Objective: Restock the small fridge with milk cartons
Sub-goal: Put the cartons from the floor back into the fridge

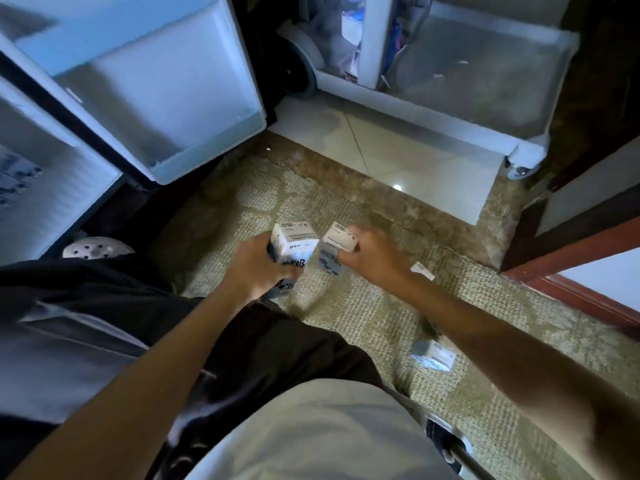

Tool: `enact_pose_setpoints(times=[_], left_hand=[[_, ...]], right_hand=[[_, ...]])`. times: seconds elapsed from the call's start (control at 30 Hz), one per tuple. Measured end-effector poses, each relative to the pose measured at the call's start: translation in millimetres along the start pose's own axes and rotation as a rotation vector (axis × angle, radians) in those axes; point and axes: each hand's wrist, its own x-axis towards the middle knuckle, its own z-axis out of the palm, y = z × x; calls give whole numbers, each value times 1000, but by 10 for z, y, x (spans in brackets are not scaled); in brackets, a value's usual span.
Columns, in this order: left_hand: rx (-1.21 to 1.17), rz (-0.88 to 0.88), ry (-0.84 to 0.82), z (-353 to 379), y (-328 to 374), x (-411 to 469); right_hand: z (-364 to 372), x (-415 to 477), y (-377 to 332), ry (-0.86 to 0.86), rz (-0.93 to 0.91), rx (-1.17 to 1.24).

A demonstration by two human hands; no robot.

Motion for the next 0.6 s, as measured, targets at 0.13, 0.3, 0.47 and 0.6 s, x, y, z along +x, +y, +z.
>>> enact_pose_setpoints(times=[0.13,0.3,0.47,0.6], left_hand=[[-71,-24,138,-419,-120,41],[-135,-49,331,-1044,-297,94],[-158,-107,472,-1641,-537,147],[-166,-142,534,-2110,-710,148]], right_hand=[[-100,231,-615,52,-186,-11],[-172,511,-1349,94,-338,29],[-140,809,-2000,113,-489,16],[-13,1069,-2575,114,-605,38]])
